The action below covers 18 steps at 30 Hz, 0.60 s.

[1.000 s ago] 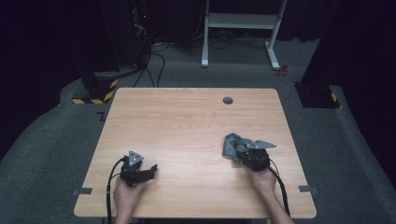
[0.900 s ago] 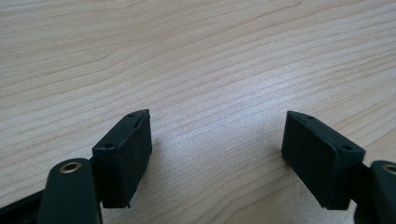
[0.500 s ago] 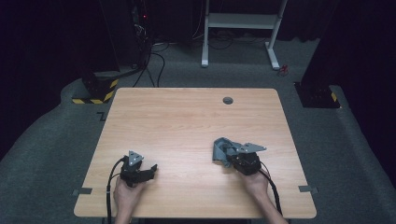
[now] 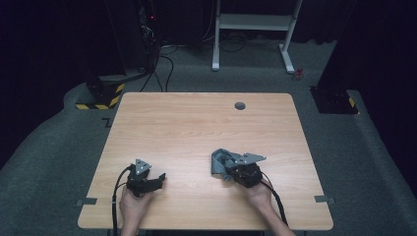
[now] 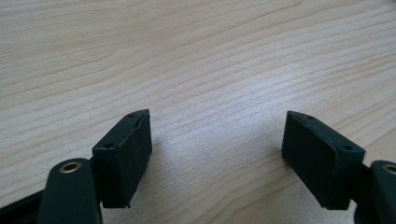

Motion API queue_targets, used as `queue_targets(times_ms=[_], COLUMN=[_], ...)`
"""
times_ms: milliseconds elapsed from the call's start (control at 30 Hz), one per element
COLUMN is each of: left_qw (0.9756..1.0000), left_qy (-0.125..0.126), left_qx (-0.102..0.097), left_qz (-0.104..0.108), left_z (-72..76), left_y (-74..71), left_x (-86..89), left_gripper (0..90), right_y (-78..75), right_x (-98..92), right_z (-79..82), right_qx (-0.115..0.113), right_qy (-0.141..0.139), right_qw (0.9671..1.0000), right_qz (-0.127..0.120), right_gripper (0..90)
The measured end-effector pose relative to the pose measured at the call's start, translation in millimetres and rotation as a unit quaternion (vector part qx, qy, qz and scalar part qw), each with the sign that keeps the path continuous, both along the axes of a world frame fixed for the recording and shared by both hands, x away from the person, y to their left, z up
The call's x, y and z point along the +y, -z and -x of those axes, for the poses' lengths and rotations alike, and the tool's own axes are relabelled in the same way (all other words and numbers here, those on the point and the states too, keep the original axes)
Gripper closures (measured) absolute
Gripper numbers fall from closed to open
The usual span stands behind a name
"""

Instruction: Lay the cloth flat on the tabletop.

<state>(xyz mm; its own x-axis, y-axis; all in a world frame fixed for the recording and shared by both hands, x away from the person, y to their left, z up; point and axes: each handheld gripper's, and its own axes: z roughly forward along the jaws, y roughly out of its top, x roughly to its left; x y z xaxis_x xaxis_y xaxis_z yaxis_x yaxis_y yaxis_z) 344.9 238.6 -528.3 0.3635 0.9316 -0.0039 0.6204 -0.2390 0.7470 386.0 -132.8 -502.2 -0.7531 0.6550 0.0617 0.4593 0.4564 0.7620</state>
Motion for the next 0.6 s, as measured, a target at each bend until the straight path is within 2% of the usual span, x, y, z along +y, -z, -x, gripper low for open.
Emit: queue_targets(times_ms=[433,533,600], left_qw=[1.0000,1.0000,1.0000], left_qy=[0.004,0.005,0.000], left_qx=[-0.001,-0.001,-0.001], left_qz=[-0.001,-0.002,-0.001], left_z=[0.3,-0.4,-1.1], left_y=[0.0,-0.2,-0.2], left_x=[-0.8,-1.4,-3.9], left_gripper=[24.7,24.7,26.3], right_y=[1.2,3.3,7.1], right_x=[21.9,24.6,27.9], right_z=[13.9,15.8,18.3], right_qx=[0.007,0.007,0.002], right_qy=[-0.042,-0.046,-0.047], right_qw=[0.9991,0.9989,0.9988], right_qz=[-0.004,-0.002,0.011], right_gripper=[85.4,85.2,82.8])
